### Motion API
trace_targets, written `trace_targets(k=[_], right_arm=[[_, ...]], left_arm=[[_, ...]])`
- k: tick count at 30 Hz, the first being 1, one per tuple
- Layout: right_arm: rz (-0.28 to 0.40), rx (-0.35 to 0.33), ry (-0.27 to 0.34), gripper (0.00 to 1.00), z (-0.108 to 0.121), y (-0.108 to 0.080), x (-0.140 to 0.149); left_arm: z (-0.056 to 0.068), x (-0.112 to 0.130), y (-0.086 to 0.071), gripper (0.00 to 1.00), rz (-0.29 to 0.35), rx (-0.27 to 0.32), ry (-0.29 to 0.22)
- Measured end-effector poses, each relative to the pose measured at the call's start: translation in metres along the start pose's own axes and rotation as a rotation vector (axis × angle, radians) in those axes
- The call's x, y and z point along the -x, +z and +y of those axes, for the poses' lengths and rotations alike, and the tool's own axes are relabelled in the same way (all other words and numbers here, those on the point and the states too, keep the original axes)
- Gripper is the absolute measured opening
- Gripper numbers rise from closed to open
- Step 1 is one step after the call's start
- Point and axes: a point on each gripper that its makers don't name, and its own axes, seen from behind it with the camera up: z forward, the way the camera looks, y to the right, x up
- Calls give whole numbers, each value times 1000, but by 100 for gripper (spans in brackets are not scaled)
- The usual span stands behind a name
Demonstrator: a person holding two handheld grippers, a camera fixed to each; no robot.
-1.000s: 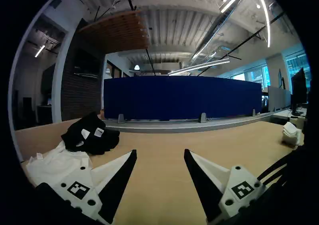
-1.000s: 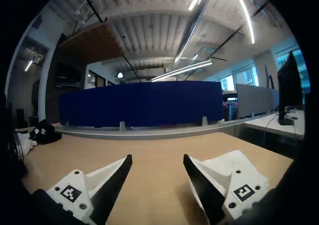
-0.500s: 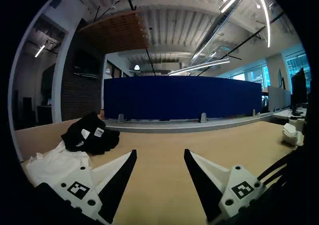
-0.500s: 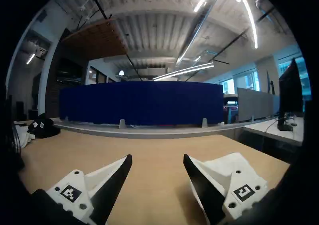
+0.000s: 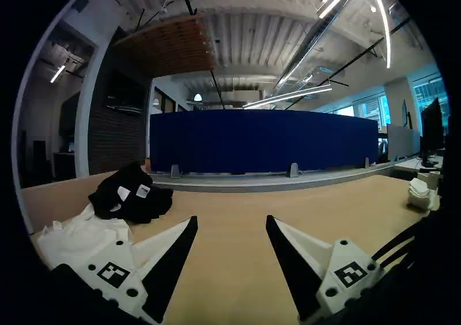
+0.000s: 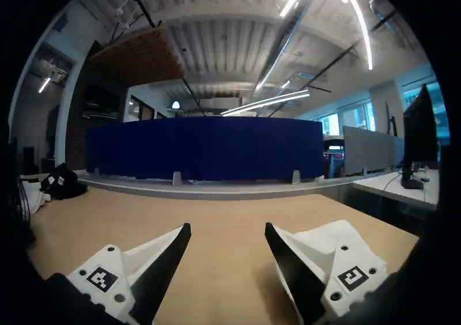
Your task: Fold towel
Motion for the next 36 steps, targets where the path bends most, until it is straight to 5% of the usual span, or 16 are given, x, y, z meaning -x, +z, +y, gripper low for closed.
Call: trace_targets(k=[36], right_arm=[[0,0,0,100,0,0,1]], left_arm=[[0,4,-1,88,2,0,-1]])
